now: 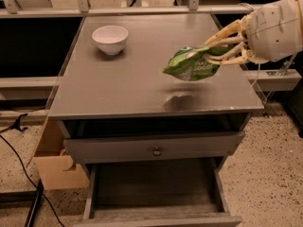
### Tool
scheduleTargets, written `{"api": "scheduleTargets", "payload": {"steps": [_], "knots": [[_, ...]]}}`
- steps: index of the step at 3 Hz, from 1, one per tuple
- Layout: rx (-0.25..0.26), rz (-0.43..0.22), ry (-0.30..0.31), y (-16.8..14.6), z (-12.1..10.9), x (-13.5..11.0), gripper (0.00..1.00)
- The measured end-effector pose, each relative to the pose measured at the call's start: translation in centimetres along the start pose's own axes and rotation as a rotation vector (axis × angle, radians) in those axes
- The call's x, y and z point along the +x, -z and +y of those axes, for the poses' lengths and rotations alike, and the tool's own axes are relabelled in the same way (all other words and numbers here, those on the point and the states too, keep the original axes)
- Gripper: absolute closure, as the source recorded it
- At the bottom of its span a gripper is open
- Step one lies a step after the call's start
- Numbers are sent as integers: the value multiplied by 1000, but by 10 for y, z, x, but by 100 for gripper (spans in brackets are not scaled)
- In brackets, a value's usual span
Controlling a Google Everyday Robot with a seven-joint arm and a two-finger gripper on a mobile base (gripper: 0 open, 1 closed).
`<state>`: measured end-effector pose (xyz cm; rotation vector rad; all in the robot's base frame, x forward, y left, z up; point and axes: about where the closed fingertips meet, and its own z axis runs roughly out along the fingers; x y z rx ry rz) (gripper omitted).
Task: Place green rice chip bag into middle drawer
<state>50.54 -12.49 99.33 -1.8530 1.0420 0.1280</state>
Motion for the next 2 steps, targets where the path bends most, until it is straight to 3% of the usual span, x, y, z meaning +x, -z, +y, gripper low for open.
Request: {"api": "scheduleTargets", "payload": {"steps": [1,2], "knots": [[-33,-15,46,15,11,-16,100],[-55,-19,51,42,27,-29,100]]}}
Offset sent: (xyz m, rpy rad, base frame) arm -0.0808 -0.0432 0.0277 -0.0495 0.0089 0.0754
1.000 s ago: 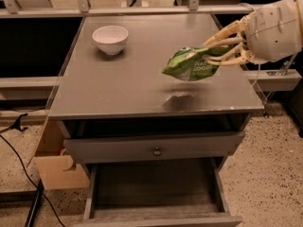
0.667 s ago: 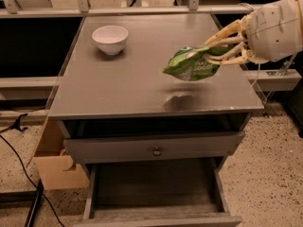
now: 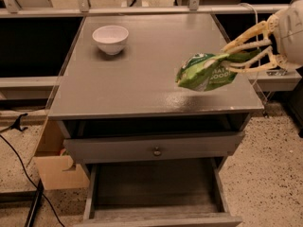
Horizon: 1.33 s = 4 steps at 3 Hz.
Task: Place green rice chip bag into middle drawer
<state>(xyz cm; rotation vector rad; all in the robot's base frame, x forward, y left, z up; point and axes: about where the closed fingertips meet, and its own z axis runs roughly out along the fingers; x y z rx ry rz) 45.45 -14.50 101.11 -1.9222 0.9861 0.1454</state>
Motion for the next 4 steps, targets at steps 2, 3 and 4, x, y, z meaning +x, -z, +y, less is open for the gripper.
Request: {"api": "scheduleTargets", "payload": {"steps": [2,3,4], "knots": [[-17,23,-62,58,72,-58,100],[-36,-30,-112,65,129,-97,100],[-30,-26,-120,62,131,-90,100]]}}
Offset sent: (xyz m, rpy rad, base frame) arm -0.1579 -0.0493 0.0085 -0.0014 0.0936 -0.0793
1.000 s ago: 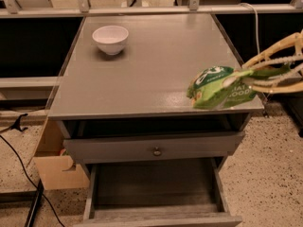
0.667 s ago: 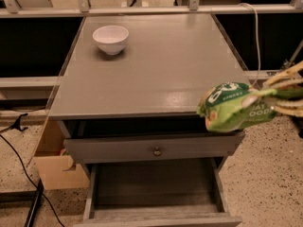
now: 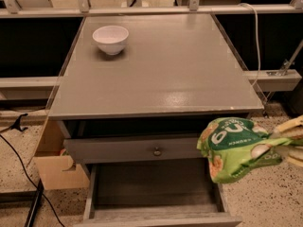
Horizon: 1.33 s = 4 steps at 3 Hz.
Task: Place green rice chip bag into middle drawer
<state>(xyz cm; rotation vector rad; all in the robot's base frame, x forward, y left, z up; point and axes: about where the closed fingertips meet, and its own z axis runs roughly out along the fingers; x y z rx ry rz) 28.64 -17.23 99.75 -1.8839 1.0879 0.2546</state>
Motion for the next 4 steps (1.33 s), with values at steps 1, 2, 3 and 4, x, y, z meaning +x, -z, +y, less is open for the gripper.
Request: {"api": "scheduleTargets", "payload": {"steps": [1,2,3,4], "knots": [[5,-14,-12,-20,19,12,100],[13,-43,-24,-53,51,24,100],[27,-81,-37,-93,89,34,100],[48,-112,-26,-130,115,42,100]]}}
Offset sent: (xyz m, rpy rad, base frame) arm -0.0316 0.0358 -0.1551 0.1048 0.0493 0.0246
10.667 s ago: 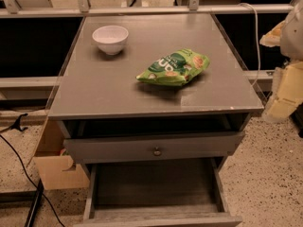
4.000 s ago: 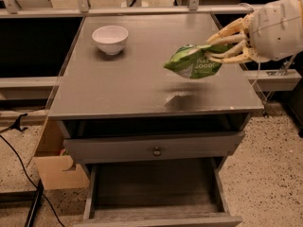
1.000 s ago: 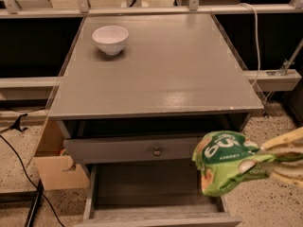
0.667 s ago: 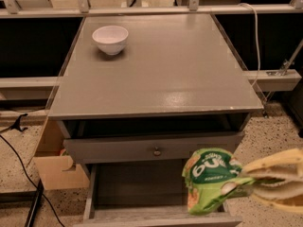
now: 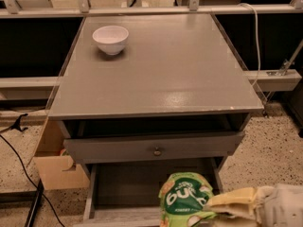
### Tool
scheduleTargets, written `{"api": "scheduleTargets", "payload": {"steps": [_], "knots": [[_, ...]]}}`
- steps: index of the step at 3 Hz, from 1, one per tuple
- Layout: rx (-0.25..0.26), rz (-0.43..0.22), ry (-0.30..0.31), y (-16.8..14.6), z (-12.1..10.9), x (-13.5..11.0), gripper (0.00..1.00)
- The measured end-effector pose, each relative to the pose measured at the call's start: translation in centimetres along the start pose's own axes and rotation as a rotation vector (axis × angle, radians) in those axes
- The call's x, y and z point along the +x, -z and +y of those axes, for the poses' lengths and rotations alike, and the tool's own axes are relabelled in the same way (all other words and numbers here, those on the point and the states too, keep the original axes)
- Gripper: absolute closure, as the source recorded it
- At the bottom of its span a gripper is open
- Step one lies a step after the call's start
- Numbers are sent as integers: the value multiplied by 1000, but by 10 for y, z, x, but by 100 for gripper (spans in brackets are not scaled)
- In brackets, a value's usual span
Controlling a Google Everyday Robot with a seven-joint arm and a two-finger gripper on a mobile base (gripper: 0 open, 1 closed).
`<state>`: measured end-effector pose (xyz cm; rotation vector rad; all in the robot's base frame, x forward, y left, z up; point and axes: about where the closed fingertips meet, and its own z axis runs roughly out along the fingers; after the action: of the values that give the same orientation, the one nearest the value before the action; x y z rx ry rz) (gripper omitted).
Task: Place green rice chip bag into middle drawer
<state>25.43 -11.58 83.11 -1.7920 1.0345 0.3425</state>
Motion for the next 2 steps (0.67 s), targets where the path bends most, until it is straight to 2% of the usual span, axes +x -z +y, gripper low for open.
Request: {"api": "scheduleTargets", "payload": {"steps": [1,2], "knots": [[14,-19,58,-35,22,12,100],[14,-19,59,-35,22,12,100]]}}
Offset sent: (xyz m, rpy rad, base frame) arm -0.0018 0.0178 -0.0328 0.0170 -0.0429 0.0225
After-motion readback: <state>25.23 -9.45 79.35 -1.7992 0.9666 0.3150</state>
